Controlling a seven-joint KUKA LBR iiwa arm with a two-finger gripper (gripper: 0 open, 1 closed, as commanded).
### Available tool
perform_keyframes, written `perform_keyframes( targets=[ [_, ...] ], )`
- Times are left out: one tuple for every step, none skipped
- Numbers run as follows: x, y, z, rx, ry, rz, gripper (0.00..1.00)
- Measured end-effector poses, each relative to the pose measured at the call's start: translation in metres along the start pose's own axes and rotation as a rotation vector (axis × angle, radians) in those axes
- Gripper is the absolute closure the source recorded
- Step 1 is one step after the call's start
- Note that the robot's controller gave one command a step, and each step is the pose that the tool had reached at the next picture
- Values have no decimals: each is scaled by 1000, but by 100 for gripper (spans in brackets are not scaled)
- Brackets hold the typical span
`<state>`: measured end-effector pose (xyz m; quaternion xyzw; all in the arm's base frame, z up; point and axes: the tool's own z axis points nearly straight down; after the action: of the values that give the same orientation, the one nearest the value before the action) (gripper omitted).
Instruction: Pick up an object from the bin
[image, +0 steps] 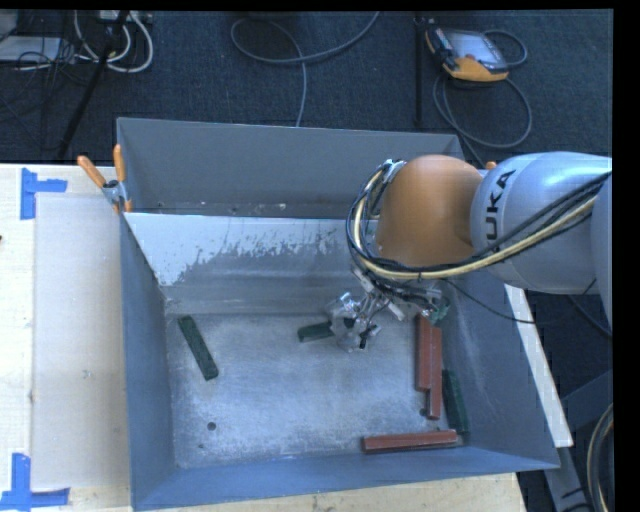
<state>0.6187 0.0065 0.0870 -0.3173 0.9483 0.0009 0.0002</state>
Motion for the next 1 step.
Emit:
perform_keyframes(
  targets=[
    [0,0,0,0,0,1,0]
  ],
)
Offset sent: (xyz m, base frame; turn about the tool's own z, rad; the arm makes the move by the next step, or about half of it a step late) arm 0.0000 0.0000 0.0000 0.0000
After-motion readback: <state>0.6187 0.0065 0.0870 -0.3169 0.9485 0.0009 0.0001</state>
